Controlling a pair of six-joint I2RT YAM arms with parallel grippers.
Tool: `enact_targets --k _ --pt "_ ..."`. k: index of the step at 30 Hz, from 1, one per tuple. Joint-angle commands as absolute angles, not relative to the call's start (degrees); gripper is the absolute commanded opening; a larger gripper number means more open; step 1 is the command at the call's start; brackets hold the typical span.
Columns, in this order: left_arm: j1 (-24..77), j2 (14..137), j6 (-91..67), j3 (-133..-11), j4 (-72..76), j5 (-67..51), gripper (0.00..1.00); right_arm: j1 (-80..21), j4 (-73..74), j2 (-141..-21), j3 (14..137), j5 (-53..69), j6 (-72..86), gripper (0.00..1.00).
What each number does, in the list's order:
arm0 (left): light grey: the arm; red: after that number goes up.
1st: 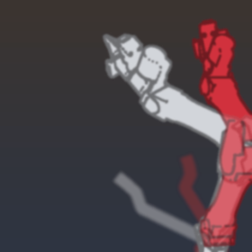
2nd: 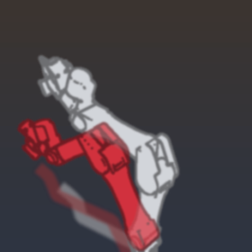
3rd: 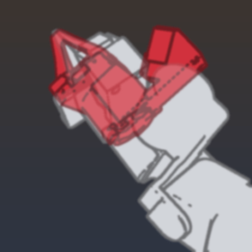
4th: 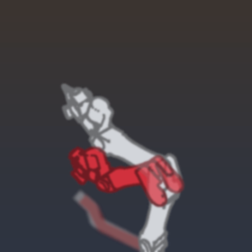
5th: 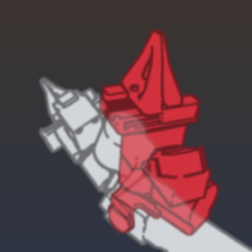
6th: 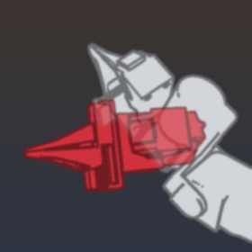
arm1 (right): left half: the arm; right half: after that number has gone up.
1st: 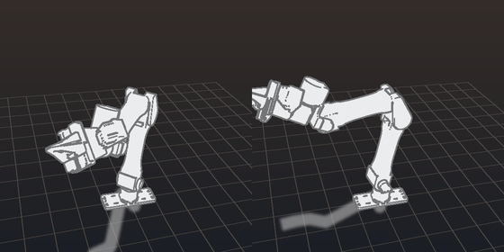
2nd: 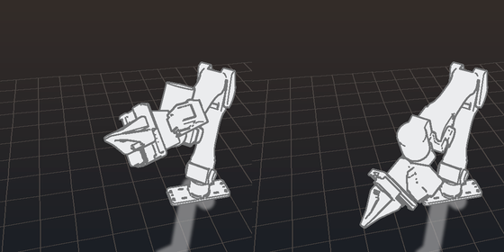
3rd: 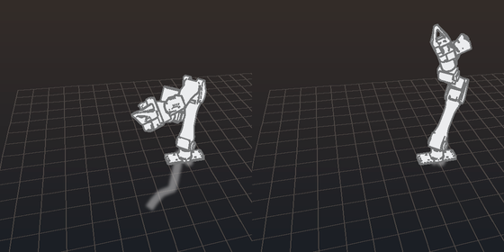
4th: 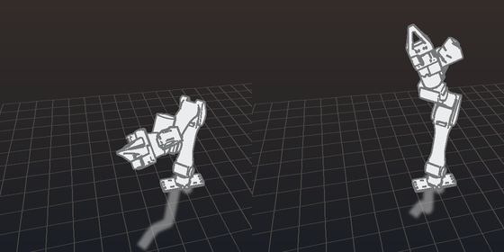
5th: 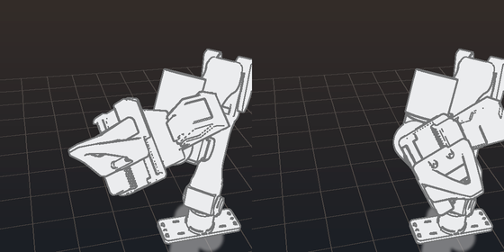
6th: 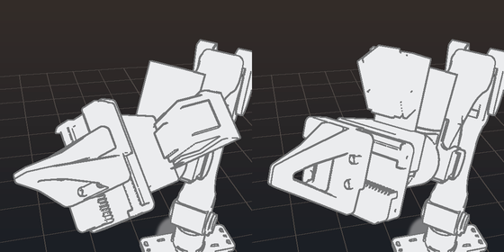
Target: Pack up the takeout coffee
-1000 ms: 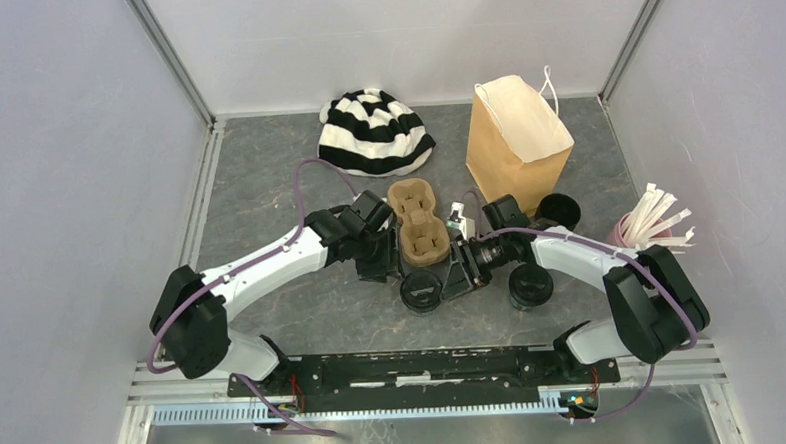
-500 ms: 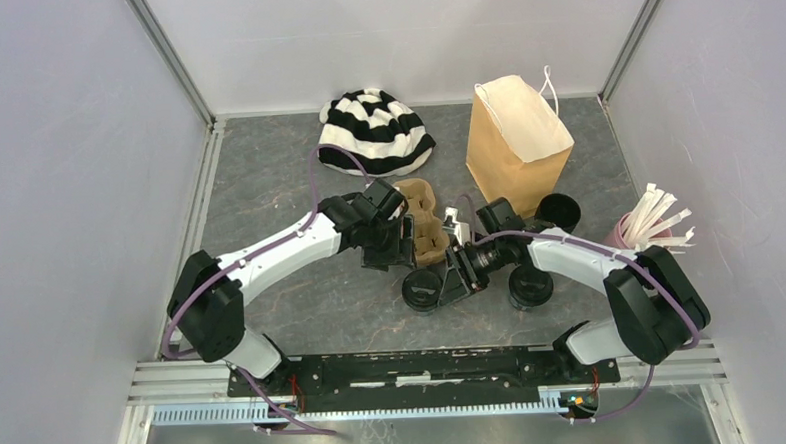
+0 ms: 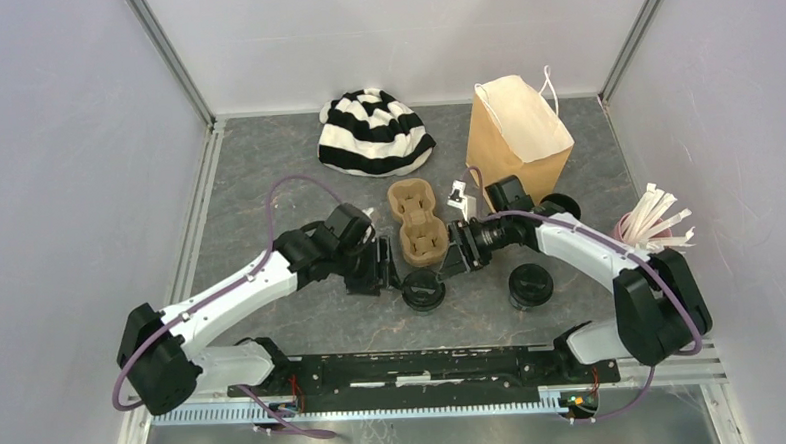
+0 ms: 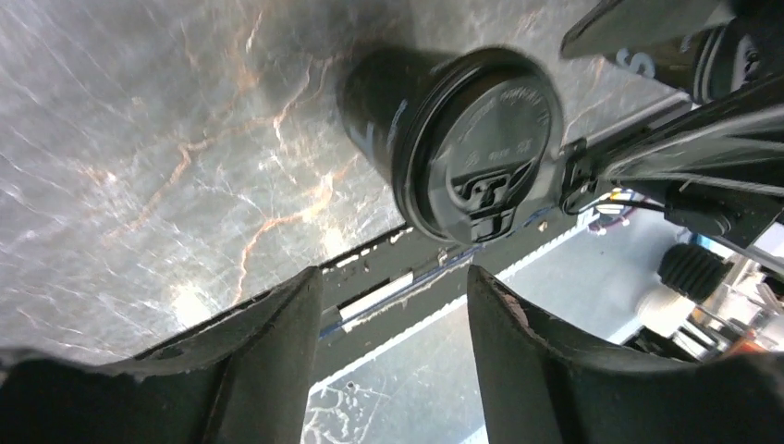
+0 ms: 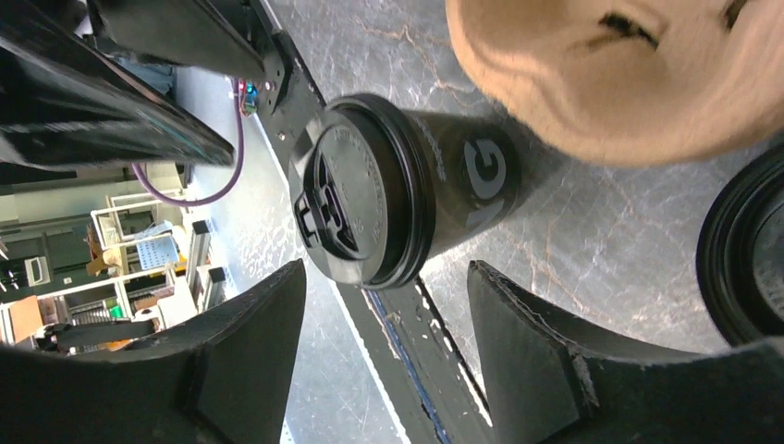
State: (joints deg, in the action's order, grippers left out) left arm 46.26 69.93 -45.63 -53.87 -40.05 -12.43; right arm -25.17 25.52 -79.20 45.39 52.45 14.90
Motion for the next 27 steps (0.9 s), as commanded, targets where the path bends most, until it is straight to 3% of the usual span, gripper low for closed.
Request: enact_targets --k 1,13,21,27 --pt "46.3 67.8 -51.6 -48.3 -32.6 -20.6 0.64 -25.1 21.6 -81.8 49.5 52.9 15.1 0.73" --pt "46.4 71.3 -52.4 -43.4 -25.1 -24.2 0.62 -26.1 17.5 -87.1 49.9 53.9 17.6 0.58" --pt "46.4 73.7 -51.4 -43.9 -26.2 -22.1 0.49 -26.2 12.1 -84.0 45.1 52.0 22.9 0.47" --pt "46.0 74.5 -50.7 -45.7 -28.1 -18.2 0.48 -26.1 7.8 -80.3 40.4 50.5 28.3 0.41"
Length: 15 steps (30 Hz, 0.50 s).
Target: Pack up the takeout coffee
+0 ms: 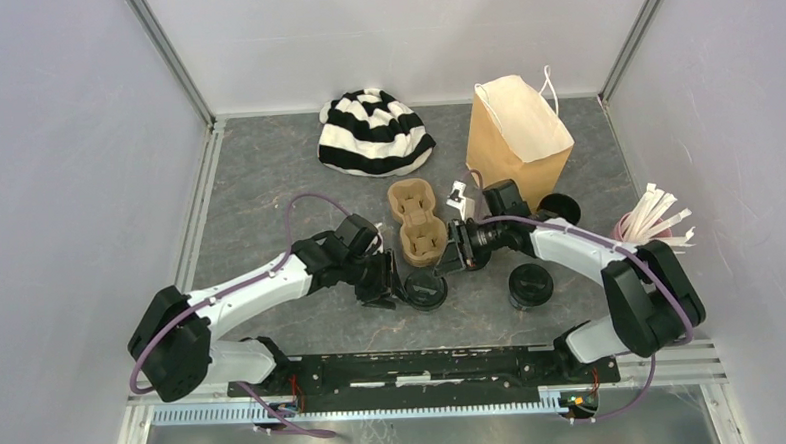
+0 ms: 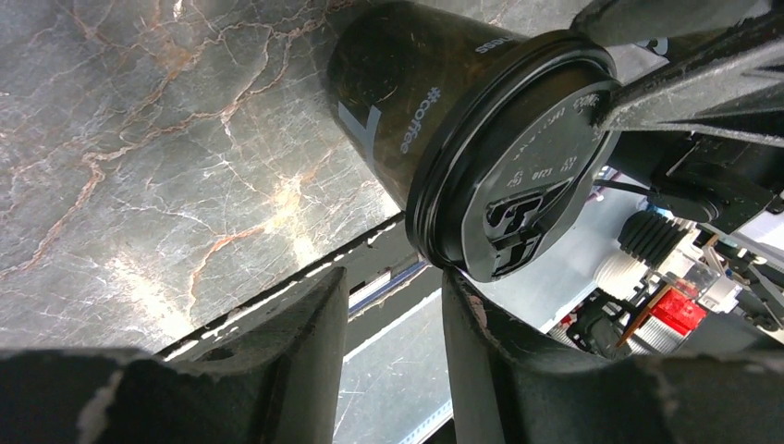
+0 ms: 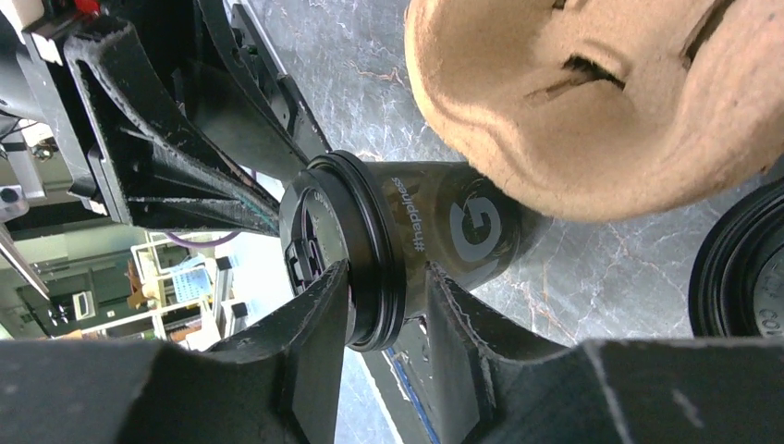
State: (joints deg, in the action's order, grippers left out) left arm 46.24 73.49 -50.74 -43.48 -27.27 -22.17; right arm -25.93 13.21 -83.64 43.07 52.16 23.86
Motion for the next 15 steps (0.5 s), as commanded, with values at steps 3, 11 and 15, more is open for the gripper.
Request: enact_targets --k 3,11,15 --pt "45.6 75.0 -50.2 -47.2 -29.2 -16.8 0.49 -26.2 6.7 -78.8 38.3 49.8 30.2 0.39" --pt "44.1 76.1 -49.5 -49.0 -30.0 -16.2 0.51 -26.1 7.5 -75.6 34.7 49.4 31.3 0.43" --pt "44.1 75.8 -49.4 -48.9 -30.2 -16.8 0.52 -26.1 7.8 -75.3 35.3 50.7 31.1 0.48"
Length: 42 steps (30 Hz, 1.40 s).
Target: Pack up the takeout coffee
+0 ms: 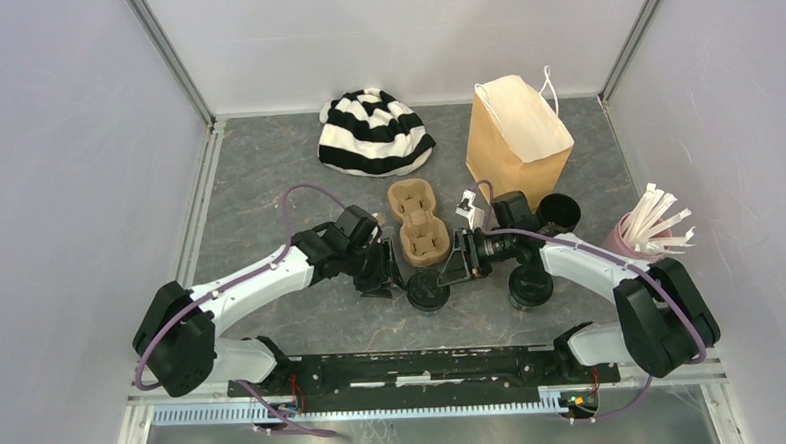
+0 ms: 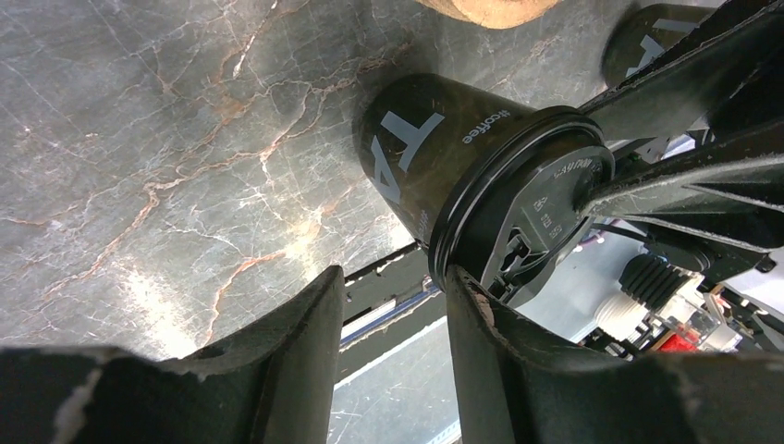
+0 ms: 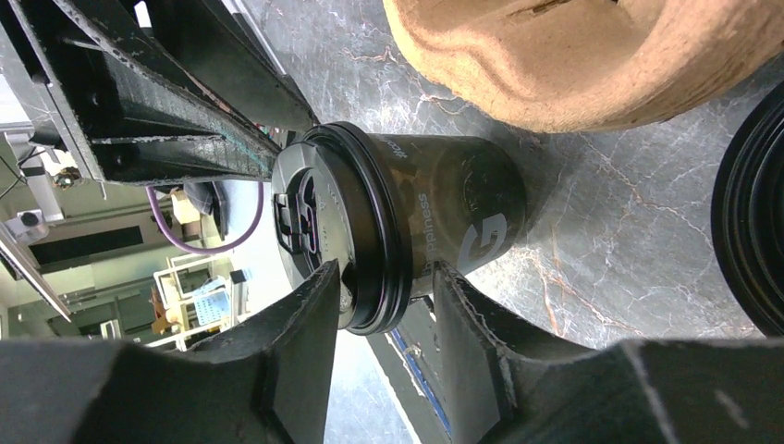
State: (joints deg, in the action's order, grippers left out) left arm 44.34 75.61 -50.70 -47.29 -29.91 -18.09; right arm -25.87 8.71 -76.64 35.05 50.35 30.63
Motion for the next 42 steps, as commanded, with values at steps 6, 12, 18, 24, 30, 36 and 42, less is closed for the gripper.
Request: enact_targets --k 6,12,18,24,30,36,42 --pt "44.1 74.7 -49.4 -48.3 -29.9 -18.4 0.56 -23.8 8.5 -74.1 36.1 52.6 31.1 0.61" --pt "44.1 74.2 -49.5 -48.0 -29.2 -19.7 0.59 -21.4 14.4 -72.7 37.7 53.2 27.0 0.66" --pt "44.2 74.2 -49.7 -47.7 -28.9 -19.8 0.6 -19.3 14.9 -71.0 35.0 51.3 26.8 0.6" --pt "44.1 74.6 -49.4 -47.9 -28.9 -20.2 0.6 -19.7 16.4 -73.4 35.1 52.8 24.2 0.47" --pt "44.1 74.9 -49.6 -47.7 -28.6 -20.4 0.6 -20.3 16.5 -74.2 34.8 53.0 23.4 0.4" --pt "44.1 74.9 -49.6 -47.6 -28.5 -20.6 0.59 -21.2 16.3 -74.0 34.1 53.5 23.5 0.39" --pt "44.2 75.0 -49.6 -47.4 -28.4 -20.8 0.58 -21.6 15.2 -74.8 33.1 53.7 24.0 0.4"
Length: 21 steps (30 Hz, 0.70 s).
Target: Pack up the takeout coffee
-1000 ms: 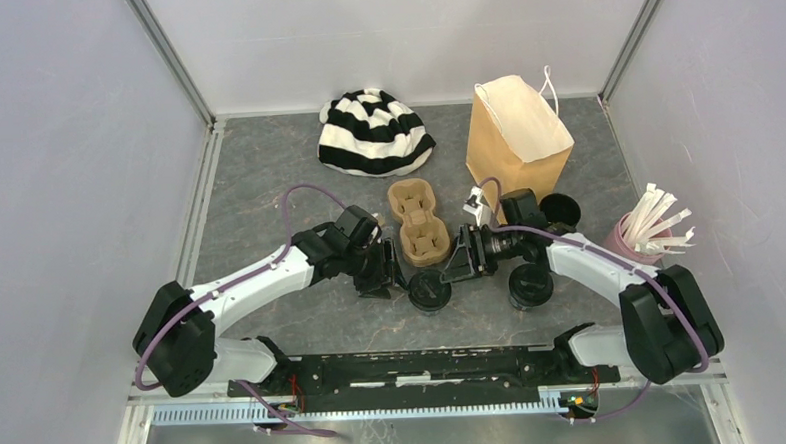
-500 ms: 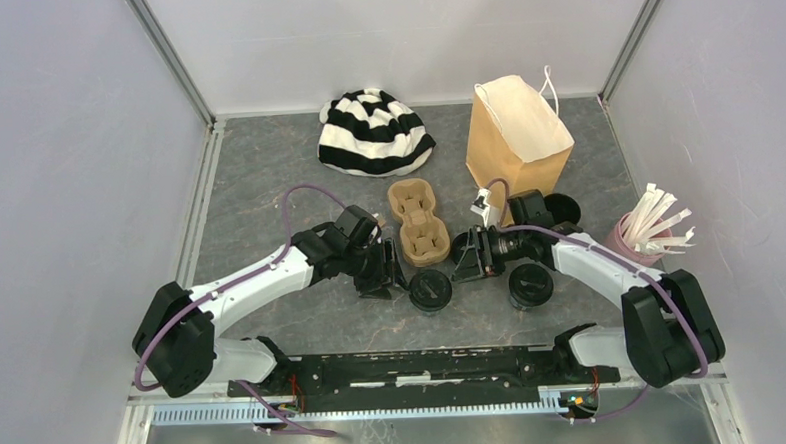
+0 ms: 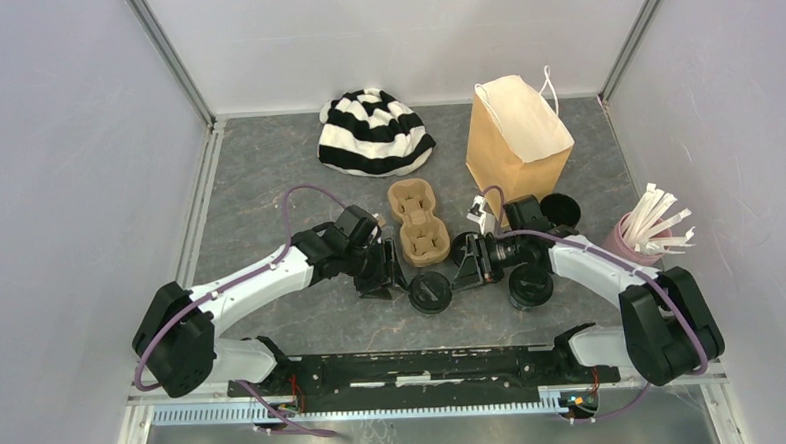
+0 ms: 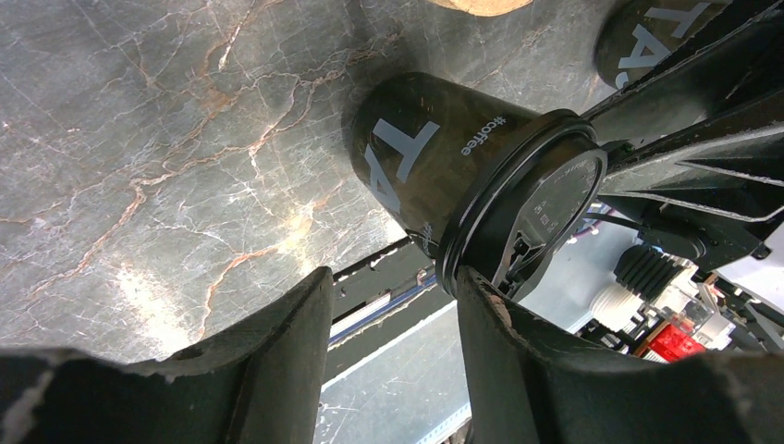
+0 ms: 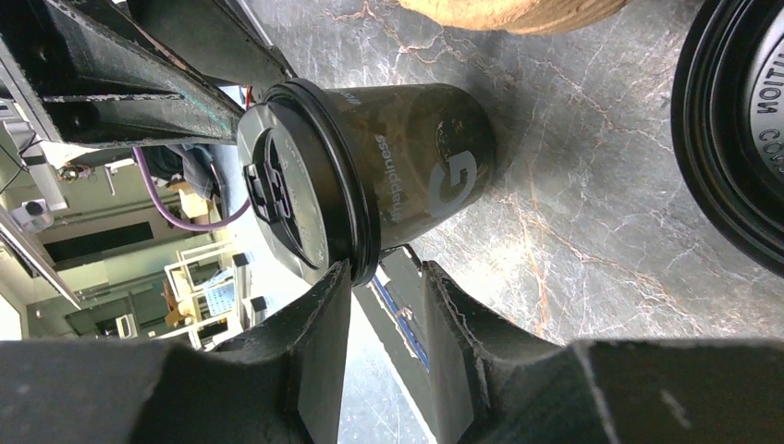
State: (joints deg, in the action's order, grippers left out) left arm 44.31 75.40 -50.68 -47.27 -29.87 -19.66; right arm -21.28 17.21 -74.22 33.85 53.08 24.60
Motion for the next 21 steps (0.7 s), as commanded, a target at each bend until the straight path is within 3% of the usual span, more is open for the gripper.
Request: enact_targets --k 1,21 --pt "44.2 75.0 -49.6 -47.3 -28.2 -20.9 0.58 -21.7 15.0 -75.0 33.1 53.5 23.9 0.4" --pt "46.4 79.8 -48.4 -44.0 -33.3 -16.6 0.49 -25.3 15.8 -78.7 35.1 48.9 22.9 0.38"
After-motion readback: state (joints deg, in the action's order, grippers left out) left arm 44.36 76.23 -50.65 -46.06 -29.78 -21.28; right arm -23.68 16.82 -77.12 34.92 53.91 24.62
